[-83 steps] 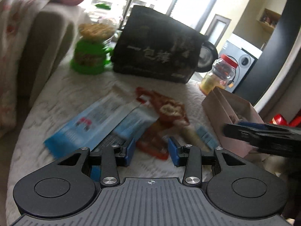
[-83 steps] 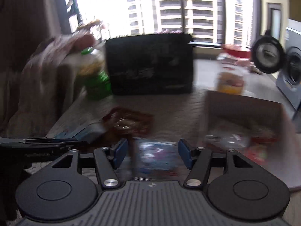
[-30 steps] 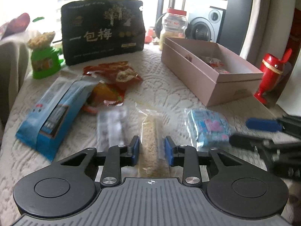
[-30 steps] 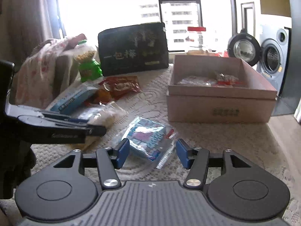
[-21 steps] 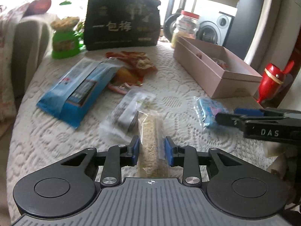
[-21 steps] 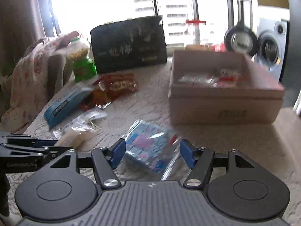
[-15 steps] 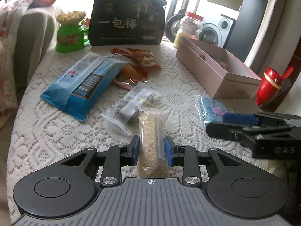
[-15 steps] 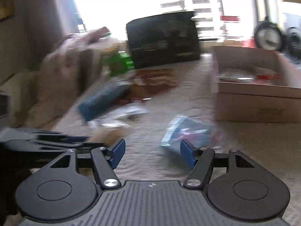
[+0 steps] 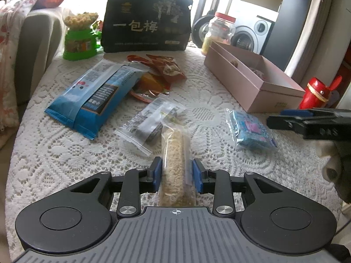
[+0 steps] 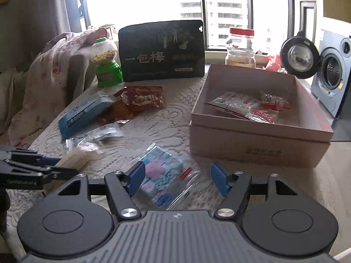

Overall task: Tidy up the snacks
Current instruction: 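Lift the grain bar pack with the left tool while the right tool lifts the candy bag, then carry the grain bar pack and candy bag into the pink box and open both tools, then grasp the blue-white snack bag with the left tool while the right tool grasps the clear wrapped bar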

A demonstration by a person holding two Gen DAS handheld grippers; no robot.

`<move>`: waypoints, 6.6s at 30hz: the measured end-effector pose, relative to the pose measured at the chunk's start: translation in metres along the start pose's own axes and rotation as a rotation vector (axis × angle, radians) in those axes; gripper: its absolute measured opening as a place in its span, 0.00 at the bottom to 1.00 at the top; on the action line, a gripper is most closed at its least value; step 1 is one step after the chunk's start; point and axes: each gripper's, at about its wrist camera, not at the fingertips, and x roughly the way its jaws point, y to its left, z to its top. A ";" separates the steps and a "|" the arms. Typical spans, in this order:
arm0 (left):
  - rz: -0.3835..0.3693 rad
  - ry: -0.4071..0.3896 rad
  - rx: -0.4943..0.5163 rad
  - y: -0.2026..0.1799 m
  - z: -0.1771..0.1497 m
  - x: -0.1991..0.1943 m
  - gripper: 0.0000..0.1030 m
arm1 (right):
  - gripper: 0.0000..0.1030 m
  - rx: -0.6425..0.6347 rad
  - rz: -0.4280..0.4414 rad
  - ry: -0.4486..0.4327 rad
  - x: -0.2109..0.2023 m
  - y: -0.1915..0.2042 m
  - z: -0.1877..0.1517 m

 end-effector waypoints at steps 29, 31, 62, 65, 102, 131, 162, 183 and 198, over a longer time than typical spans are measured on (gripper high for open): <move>-0.060 -0.021 -0.058 0.013 -0.005 -0.004 0.33 | 0.34 0.171 0.165 0.125 0.039 -0.016 0.013; -0.059 -0.020 -0.058 0.013 -0.005 -0.003 0.33 | 0.34 0.154 0.226 0.146 0.032 -0.005 0.006; -0.048 -0.020 -0.037 0.010 -0.007 -0.003 0.34 | 0.66 -0.162 0.120 0.093 0.031 0.070 -0.021; -0.049 -0.018 -0.038 0.010 -0.006 -0.004 0.34 | 0.58 -0.168 0.128 0.069 0.014 0.067 -0.023; -0.437 -0.136 -0.129 -0.163 0.239 0.137 0.32 | 0.58 0.115 -0.274 -0.111 0.012 -0.113 0.069; 0.069 -0.229 0.064 0.025 0.136 0.040 0.33 | 0.62 -0.038 0.049 -0.049 0.060 0.043 0.068; -0.022 -0.041 -0.099 0.105 0.053 0.020 0.39 | 0.68 -0.125 0.192 0.066 0.083 0.109 0.026; 0.129 -0.063 -0.217 0.112 0.000 -0.062 0.39 | 0.37 -0.209 0.005 0.117 0.076 0.108 0.018; -0.007 0.022 -0.208 0.059 0.001 -0.032 0.39 | 0.41 -0.096 -0.039 0.038 0.005 0.034 -0.034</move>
